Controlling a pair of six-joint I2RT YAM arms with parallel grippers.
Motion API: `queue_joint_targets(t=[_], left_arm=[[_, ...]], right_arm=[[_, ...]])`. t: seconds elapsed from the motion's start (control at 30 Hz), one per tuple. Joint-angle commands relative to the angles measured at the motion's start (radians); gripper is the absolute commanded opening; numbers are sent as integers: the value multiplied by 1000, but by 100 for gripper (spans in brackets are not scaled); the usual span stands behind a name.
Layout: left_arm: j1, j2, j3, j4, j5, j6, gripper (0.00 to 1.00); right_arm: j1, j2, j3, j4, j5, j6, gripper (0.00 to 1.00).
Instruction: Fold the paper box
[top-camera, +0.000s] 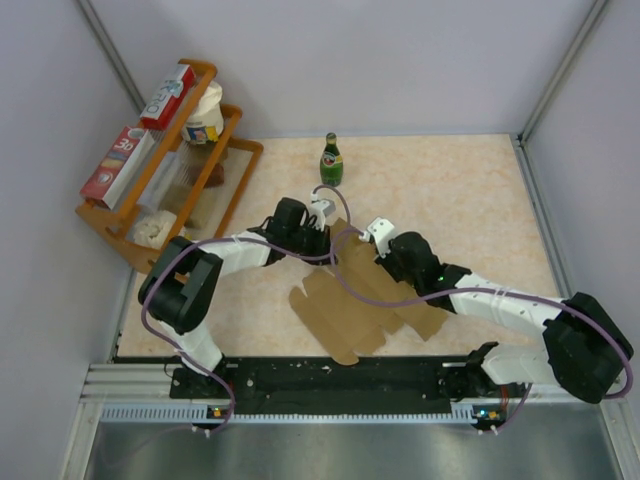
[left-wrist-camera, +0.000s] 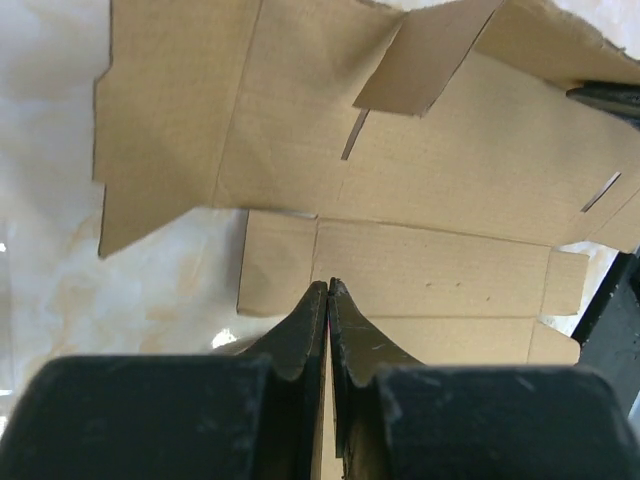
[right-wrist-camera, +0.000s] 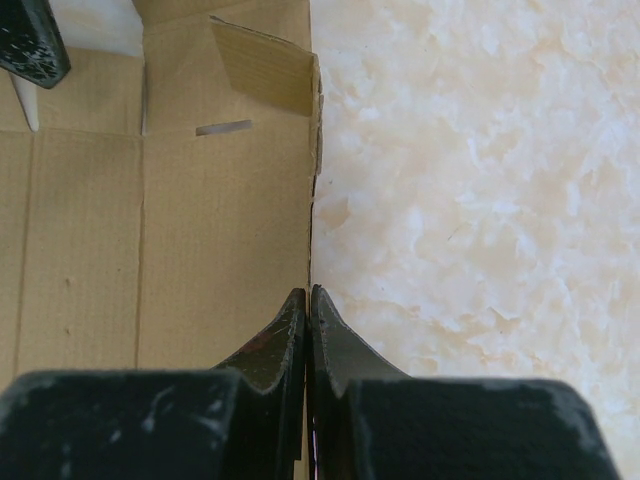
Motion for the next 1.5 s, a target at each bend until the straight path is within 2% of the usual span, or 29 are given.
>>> queue_joint_targets(t=[0.0,0.17,0.3,0.53,0.8,1.23,1.47], left_arm=[[22,-76,-38,50,-31,-12,7],[61,-62,-46,88,-8,-49,8],[74,-52,-28,85,-57,-60,7],[74,1,56,-28,-148,-2,1],[70,17,52,-38,-247,29,0],[13,74,50,-33,-280,66,0],[-10,74,29,-27,-237,84,0]], right_arm=[[21,6,3,38,25,-11,0],[27,6,3,30,25,-14,0],[33,0,1,30,29,-17,0],[34,-3,1,33,28,-16,0],[34,-4,-2,43,17,-9,0],[34,-7,-7,46,-4,-3,0],[34,-18,-16,55,-6,9,0]])
